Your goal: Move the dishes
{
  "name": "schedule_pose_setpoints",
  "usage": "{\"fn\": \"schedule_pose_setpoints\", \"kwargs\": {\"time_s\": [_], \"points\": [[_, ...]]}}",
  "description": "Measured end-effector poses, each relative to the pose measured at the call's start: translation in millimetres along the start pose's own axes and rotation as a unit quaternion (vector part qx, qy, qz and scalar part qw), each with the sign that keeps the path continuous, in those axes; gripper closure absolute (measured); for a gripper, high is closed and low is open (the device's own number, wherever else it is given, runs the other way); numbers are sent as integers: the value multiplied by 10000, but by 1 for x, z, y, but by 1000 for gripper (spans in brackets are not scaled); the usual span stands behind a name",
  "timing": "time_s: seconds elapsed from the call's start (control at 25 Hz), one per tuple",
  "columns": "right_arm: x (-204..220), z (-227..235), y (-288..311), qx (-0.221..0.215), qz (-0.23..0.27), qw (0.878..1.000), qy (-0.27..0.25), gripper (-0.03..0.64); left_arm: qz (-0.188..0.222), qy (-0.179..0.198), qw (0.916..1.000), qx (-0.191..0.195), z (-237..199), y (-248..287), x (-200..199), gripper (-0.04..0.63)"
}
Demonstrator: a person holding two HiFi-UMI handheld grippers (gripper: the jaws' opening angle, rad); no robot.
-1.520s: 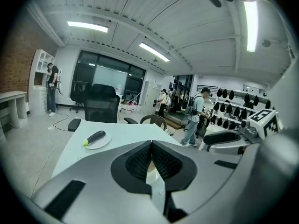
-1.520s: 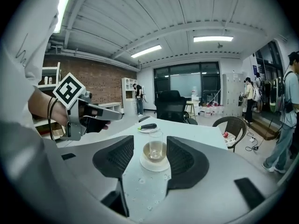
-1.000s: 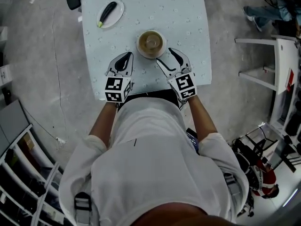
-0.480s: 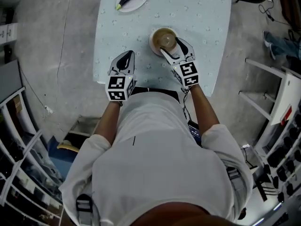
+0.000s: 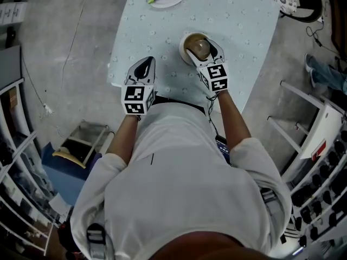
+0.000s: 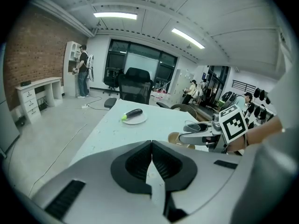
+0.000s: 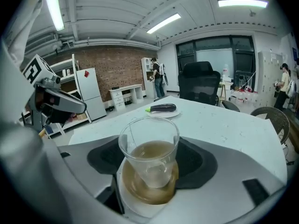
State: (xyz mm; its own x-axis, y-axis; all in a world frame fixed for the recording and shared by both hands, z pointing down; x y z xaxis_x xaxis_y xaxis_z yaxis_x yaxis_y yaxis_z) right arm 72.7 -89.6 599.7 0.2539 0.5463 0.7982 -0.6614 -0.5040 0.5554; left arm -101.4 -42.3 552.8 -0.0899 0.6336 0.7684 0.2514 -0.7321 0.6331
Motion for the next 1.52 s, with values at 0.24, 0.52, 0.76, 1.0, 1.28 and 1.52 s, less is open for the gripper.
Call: {"fn": "schedule_pose_setpoints", "kwargs": {"time_s": [0.24, 0.52, 0.76, 1.0, 1.28, 1.52], "points": [[-4, 1, 4, 83, -30, 9999, -101, 325, 20, 0, 10000, -9, -5, 0, -2, 577], [-6, 0, 4, 107, 3, 9999, -131, 333, 80, 118, 9998, 135, 1, 5, -10, 577], [-8, -1, 1, 60, 111, 9999, 82, 334, 138, 286, 9991, 271, 4, 10, -20, 577], [-24, -5, -11, 155, 334, 9993, 89, 334, 276, 445, 9977, 429, 11, 13, -35, 577], [-63, -13, -41, 323, 764, 9966, -30, 336, 486, 608, 9947, 664, 22, 10, -51, 577], [-85, -16, -66, 514, 911, 9945, -102, 336, 671, 636, 9923, 831, 33, 14, -66, 577]]}}
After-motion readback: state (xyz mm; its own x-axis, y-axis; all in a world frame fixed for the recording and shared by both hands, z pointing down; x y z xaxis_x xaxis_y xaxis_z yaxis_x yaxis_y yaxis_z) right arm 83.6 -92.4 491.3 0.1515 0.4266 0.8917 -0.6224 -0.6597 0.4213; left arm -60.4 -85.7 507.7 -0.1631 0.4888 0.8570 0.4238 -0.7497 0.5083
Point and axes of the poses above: the fingertips, and each gripper's own axes: y forward along the fingers, z to its right, x out of its underside, the point moved 2 cm from there along -y, backward along the fingers, and after that the axes turned 12 degrees about -x, right-handed, at the moved point
